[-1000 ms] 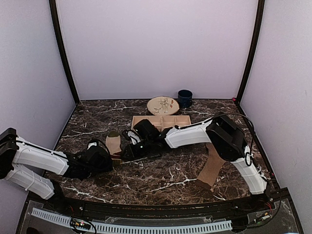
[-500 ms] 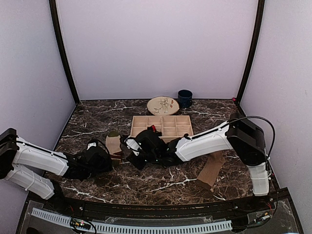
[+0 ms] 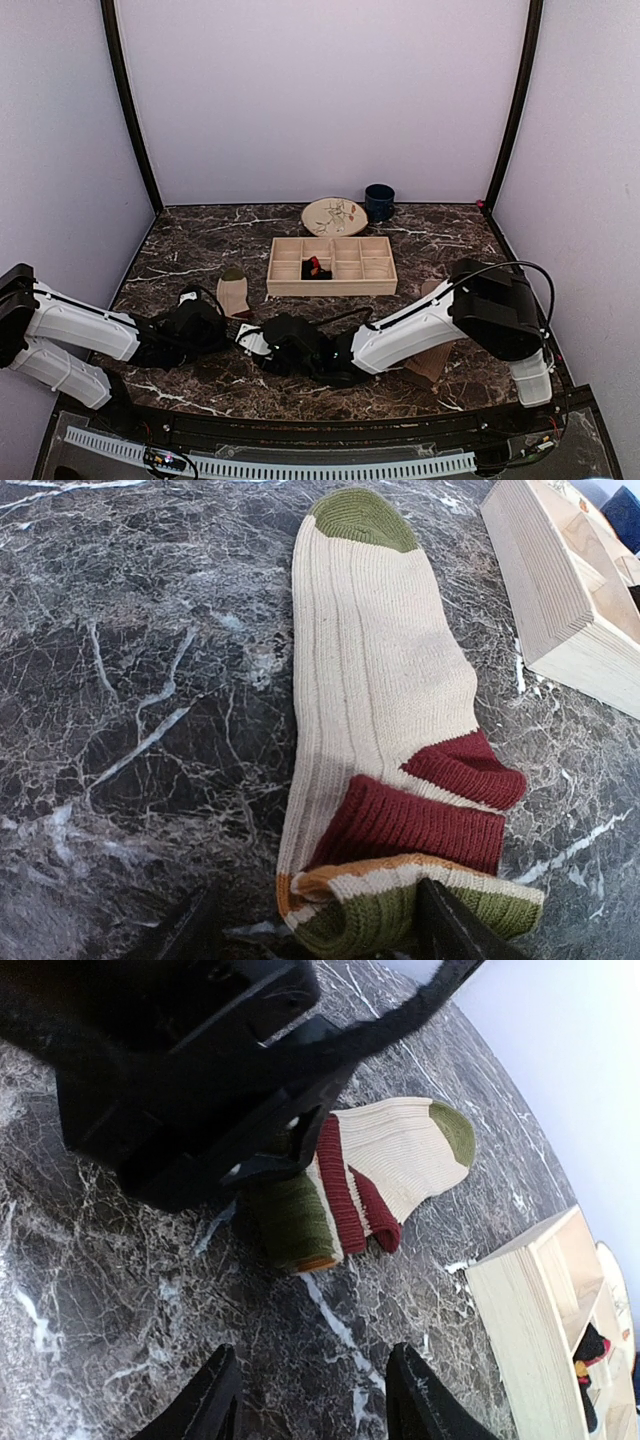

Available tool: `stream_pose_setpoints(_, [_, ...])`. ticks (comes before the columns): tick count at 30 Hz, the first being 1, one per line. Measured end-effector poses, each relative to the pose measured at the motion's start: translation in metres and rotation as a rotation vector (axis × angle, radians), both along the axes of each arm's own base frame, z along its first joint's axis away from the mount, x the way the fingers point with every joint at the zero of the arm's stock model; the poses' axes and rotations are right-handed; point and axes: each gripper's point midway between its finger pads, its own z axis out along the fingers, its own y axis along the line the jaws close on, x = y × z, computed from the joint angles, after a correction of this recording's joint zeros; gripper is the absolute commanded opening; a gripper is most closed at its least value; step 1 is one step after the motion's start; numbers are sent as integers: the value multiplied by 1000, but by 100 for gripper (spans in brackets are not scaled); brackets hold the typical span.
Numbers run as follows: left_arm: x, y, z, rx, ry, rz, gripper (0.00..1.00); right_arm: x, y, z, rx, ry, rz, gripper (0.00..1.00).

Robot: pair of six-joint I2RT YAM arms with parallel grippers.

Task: Roll the socks
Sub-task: Roll the sock at the center of the board.

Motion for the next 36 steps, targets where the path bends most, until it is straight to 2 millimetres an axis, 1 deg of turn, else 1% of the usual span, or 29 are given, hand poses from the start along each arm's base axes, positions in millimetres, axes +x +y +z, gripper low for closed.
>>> stream_pose_setpoints(4, [-1, -1, 0, -10, 0, -5, 69, -1, 8, -7, -30, -47, 15, 50])
stream_pose_setpoints(9, [-3, -1, 1, -26, 1, -12, 68, -1, 13, -23, -75, -82, 32, 50])
stream_pose_setpoints(13, [-4, 1, 2, -36, -1, -11, 68, 1, 21, -26, -80, -100, 43, 51])
stream_pose_setpoints(16, [-5, 1, 2, -39, -1, -12, 68, 2, 25, -25, -78, -109, 50, 51])
stream_pose_setpoints(20, [-5, 2, 2, -39, -1, -9, 68, 4, 37, -17, -53, -121, 54, 51])
stream_pose_setpoints(23, [-5, 3, 2, -42, -3, -8, 68, 5, 42, -15, -42, -124, 56, 51])
stream_pose_setpoints(31, [-5, 2, 3, -47, -3, -10, 68, 9, 43, -18, -16, -89, 51, 50])
stream_pose_setpoints(36, [-6, 3, 2, -50, -3, -11, 68, 18, 42, -17, 13, -59, 34, 50])
